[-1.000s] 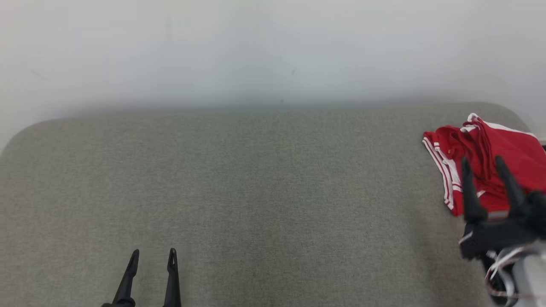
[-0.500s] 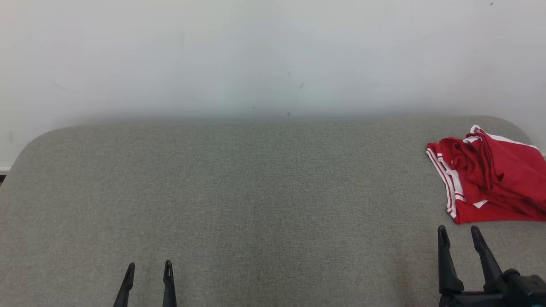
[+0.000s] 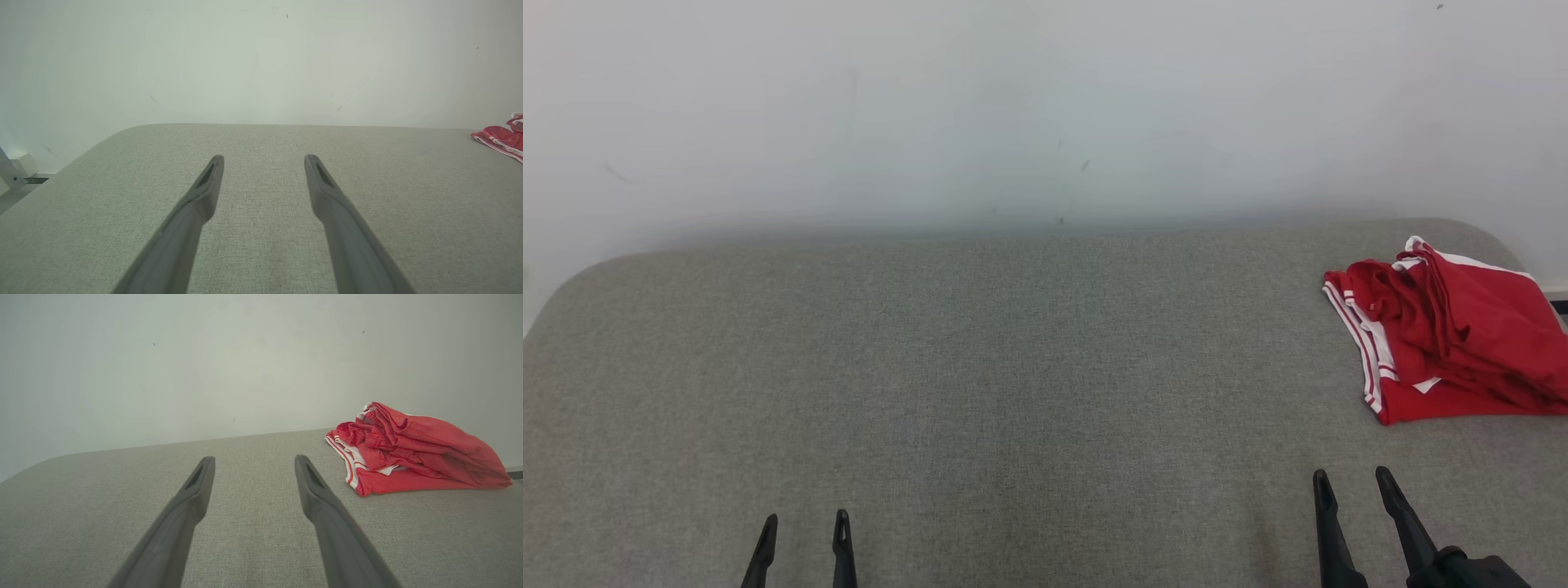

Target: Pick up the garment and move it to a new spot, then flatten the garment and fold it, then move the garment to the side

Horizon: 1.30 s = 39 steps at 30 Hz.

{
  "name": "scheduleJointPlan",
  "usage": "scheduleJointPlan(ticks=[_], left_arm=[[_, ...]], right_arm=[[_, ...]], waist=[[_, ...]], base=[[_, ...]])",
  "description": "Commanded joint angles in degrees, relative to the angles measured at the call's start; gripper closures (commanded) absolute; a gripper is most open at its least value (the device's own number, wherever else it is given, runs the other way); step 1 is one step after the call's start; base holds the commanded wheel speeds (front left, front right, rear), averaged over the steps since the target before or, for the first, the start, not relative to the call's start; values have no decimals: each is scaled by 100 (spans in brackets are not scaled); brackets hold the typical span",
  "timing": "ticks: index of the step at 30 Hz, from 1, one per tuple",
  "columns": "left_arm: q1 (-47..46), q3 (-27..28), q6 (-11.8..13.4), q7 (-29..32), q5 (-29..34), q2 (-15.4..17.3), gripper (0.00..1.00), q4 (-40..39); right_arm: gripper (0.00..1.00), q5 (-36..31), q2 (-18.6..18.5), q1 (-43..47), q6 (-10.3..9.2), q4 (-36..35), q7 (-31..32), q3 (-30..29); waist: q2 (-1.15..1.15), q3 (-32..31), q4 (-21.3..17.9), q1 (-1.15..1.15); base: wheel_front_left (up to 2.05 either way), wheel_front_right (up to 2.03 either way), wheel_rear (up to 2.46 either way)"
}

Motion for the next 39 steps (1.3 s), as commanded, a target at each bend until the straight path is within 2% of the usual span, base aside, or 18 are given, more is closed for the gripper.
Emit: scheduleJointPlan(ticks=[1, 28, 29, 32, 39], left_arm=[[40, 19, 14, -16, -19, 2, 0, -28], [71, 20, 98, -16, -309, 1, 0, -8], [2, 3, 93, 2, -322, -1, 100, -4], [10, -16, 90, 14, -390, -4, 100, 117], [-104, -10, 29, 201, -1239, 21, 100, 129]], right_arm=[[0, 4, 26, 24, -12, -16, -20, -9], [0, -81, 34, -29, -12, 138, -20, 85], [100, -46, 39, -37, 0, 142, 1, 80], [100, 27, 46, -10, 0, 268, 26, 88], [100, 894, 22, -5, -1, 185, 191, 6]], waist=[[0, 1, 3, 0], [0, -1, 74, 0], [0, 0, 74, 0], [0, 1, 76, 1], [0, 13, 85, 1]], base=[[0, 0, 0], [0, 0, 0], [0, 0, 0], [0, 0, 0], [0, 0, 0]])
